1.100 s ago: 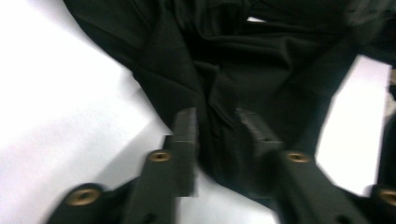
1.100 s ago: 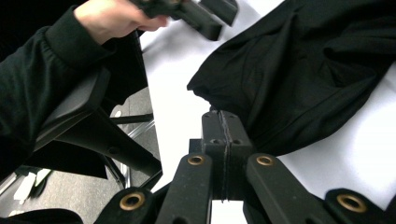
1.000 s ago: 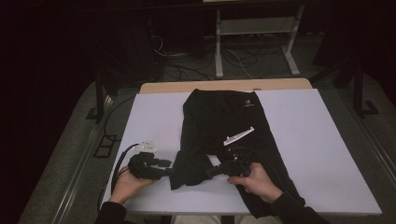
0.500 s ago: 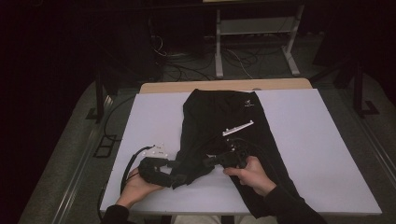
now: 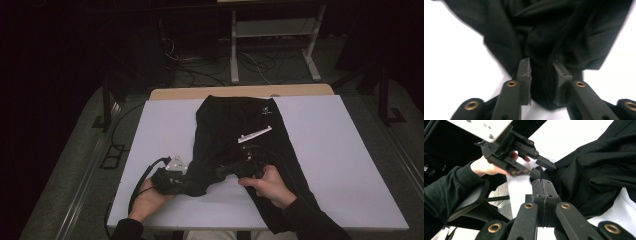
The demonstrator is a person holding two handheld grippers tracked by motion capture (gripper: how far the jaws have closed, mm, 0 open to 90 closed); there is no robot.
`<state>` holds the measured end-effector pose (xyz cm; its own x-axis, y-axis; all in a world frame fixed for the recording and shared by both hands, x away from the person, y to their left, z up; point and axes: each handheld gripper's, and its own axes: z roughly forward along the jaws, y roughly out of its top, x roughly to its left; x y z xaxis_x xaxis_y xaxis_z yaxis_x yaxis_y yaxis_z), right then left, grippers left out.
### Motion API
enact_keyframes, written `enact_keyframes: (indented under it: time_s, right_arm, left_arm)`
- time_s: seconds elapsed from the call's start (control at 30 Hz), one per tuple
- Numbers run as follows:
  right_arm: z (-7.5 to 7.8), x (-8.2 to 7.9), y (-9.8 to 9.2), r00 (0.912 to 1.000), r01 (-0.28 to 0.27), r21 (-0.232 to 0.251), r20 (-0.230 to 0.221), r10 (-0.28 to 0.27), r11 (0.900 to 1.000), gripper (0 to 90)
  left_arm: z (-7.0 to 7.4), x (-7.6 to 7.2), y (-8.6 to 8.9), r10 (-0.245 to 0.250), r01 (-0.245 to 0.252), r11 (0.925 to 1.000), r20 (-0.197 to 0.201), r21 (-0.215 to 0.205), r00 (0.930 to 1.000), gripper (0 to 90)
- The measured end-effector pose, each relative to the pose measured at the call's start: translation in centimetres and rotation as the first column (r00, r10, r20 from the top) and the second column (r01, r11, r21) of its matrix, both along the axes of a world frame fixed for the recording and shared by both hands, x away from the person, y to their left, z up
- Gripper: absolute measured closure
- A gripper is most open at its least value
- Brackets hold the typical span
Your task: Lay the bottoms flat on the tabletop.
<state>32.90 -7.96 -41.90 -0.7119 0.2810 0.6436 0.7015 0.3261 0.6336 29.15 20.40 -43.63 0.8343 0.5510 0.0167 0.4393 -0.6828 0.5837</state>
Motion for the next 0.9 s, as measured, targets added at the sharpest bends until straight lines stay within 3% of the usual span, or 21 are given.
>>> enact_keyframes:
  time_s: [0.13, 0.2, 0.43, 0.67, 0.9]
  right_arm:
    - [0.1, 0.0, -0.2, 1.0000, -0.003, -0.007, 0.002, 0.003, 1.000, 89.4]
    - [0.0, -0.1, -0.3, 0.9999, -0.009, -0.011, -0.004, 0.009, 1.000, 89.5]
    - [-0.2, -1.5, 0.0, 0.9957, -0.091, -0.040, -0.022, 0.090, 0.995, 89.4]
    - [-1.1, -3.5, 0.5, 0.9829, -0.179, -0.083, -0.060, 0.174, 0.980, 89.4]
    - [-2.2, -4.8, 1.5, 0.9680, -0.242, -0.117, -0.097, 0.232, 0.963, 89.4]
  left_arm:
    - [0.3, -0.2, 1.0, 0.000, 0.000, 1.0000, -0.009, 0.003, 1.0000, 79.8]
    - [0.5, -0.5, 1.3, -0.020, 0.020, 0.9998, -0.031, -0.007, 0.9993, 87.8]
    - [1.2, -2.1, 2.1, -0.114, 0.115, 0.9933, -0.060, 0.009, 0.9916, 88.3]
    - [1.9, -3.9, 2.9, -0.190, 0.193, 0.9808, -0.079, 0.030, 0.9787, 88.1]
    - [1.5, -4.8, 3.0, -0.229, 0.236, 0.9696, -0.103, 0.065, 0.9681, 88.0]
